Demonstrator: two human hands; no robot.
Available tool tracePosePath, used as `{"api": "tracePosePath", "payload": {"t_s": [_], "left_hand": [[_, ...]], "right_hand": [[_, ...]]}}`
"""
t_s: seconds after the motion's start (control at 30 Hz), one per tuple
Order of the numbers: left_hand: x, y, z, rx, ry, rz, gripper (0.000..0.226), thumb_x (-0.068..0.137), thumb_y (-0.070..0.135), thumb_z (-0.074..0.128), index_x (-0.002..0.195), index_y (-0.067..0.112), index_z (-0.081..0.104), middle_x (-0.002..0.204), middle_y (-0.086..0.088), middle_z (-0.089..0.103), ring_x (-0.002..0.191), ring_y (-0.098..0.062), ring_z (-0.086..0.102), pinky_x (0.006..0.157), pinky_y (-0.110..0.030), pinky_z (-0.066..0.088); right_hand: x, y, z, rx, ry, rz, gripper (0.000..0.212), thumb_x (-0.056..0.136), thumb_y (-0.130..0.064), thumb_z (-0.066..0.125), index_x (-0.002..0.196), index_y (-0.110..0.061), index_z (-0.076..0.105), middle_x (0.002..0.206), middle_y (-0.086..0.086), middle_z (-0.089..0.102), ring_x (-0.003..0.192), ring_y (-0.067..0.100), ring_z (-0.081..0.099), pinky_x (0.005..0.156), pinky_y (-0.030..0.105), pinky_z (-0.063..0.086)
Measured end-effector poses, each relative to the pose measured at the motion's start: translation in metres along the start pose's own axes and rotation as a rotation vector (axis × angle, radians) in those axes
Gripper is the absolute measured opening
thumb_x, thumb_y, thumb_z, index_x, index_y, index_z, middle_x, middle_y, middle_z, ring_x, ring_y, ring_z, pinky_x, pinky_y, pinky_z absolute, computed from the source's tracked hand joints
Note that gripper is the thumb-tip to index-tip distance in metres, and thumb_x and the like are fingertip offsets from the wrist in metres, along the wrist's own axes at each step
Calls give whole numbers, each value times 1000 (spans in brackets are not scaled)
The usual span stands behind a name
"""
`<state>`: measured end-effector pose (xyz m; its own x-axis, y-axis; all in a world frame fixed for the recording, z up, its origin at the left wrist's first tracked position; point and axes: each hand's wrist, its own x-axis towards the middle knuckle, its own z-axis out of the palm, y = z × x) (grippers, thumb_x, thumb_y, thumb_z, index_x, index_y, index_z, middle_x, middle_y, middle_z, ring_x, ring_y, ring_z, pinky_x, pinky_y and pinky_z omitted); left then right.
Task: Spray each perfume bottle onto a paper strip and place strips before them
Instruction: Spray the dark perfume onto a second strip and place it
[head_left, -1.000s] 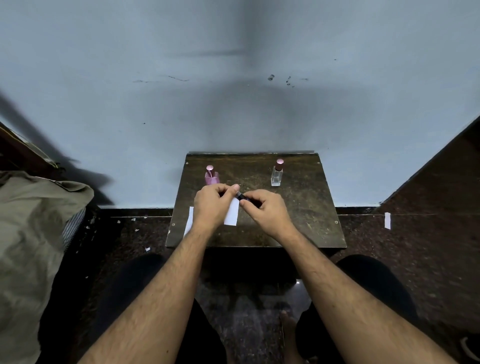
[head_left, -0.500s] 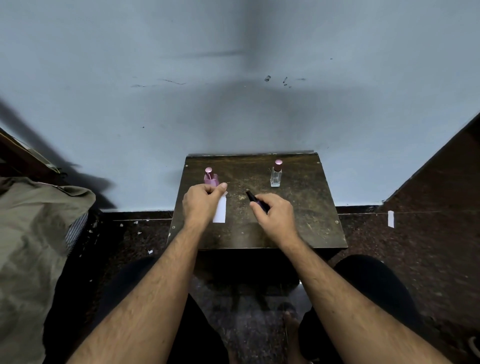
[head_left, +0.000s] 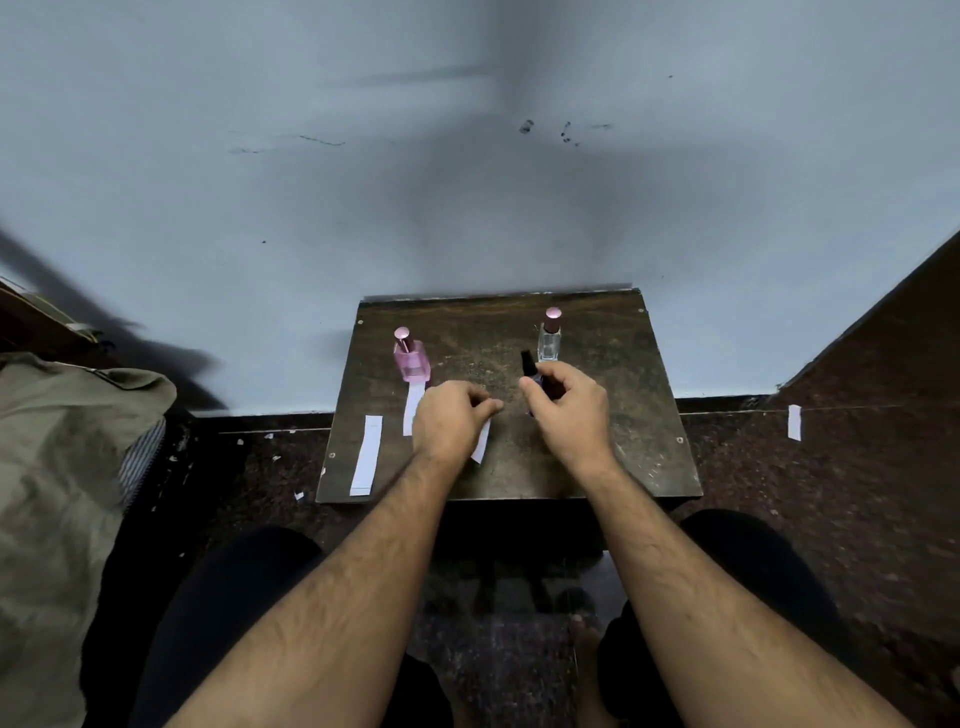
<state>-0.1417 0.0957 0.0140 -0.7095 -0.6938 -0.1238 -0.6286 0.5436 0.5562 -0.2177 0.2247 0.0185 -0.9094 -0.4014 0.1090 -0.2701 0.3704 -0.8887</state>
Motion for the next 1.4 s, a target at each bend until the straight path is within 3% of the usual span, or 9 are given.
{"api": "tracePosePath", "payload": {"t_s": [0.07, 0.33, 0.73, 0.87, 0.97, 1.07, 1.17, 1.3, 1.4], "left_hand": [[2, 6, 11, 77, -33, 39, 23, 83, 45, 71, 96, 27, 78, 94, 1, 75, 93, -21, 68, 76, -31, 53], [8, 15, 29, 284, -93, 175, 26, 87, 45, 65, 92, 22, 75, 89, -4, 70, 91, -26, 65, 67, -31, 46], [8, 17, 26, 321, -107, 207, 24, 84, 40, 70, 103, 26, 73, 100, -2, 70, 100, -24, 64, 74, -31, 45], [7, 16, 24, 308, -95, 216, 19, 86, 40, 69, 99, 27, 73, 97, 0, 68, 97, -23, 63, 69, -28, 39], [6, 13, 20, 258, -68, 209, 20, 89, 40, 63, 96, 24, 74, 94, -2, 69, 94, -25, 65, 67, -30, 43], [3, 8, 14, 150, -30, 157, 23, 93, 29, 56, 103, 21, 75, 101, -3, 73, 98, -26, 66, 77, -35, 53], [-1, -1, 6, -47, 58, 40, 25, 93, 23, 58, 112, 21, 74, 110, 0, 74, 104, -20, 66, 88, -27, 50], [-12, -5, -14, -288, 179, -101, 26, 87, 17, 64, 110, 21, 73, 96, 4, 73, 96, -14, 66, 80, -19, 45], [-18, -3, -34, -435, 251, -161, 28, 83, 12, 66, 109, 21, 67, 79, 9, 65, 80, -9, 62, 66, -12, 39]], "right_hand": [[4, 1, -1, 19, 20, 9, 6, 83, -25, 70, 87, -22, 72, 77, -8, 68, 72, 8, 61, 64, 19, 44], [10, 10, -4, 64, 52, 30, 2, 82, -23, 70, 83, -22, 72, 72, -5, 68, 70, 13, 62, 68, 31, 50], [7, 11, -4, 58, 36, 51, 4, 81, -25, 71, 82, -21, 71, 72, -4, 69, 70, 14, 62, 67, 31, 49], [6, 10, -5, 59, 30, 50, 2, 82, -23, 71, 80, -22, 70, 70, -5, 67, 68, 12, 61, 64, 28, 47], [5, 8, -6, 55, 23, 51, 6, 82, -23, 71, 79, -27, 68, 70, -9, 66, 67, 8, 59, 61, 22, 44], [4, 7, -7, 56, 7, 60, 5, 83, -25, 71, 81, -28, 67, 72, -11, 66, 68, 6, 59, 61, 21, 44], [1, 3, -6, 91, -59, 84, 4, 86, -28, 69, 88, -25, 67, 77, -12, 67, 71, 1, 61, 65, 19, 47], [-5, -13, -7, 227, -178, 121, 2, 91, -26, 62, 91, -27, 64, 81, -4, 73, 79, 10, 69, 72, 30, 56], [-12, -37, -13, 449, -265, 177, 13, 97, -13, 54, 105, -23, 57, 80, 7, 71, 68, 15, 67, 54, 26, 49]]}}
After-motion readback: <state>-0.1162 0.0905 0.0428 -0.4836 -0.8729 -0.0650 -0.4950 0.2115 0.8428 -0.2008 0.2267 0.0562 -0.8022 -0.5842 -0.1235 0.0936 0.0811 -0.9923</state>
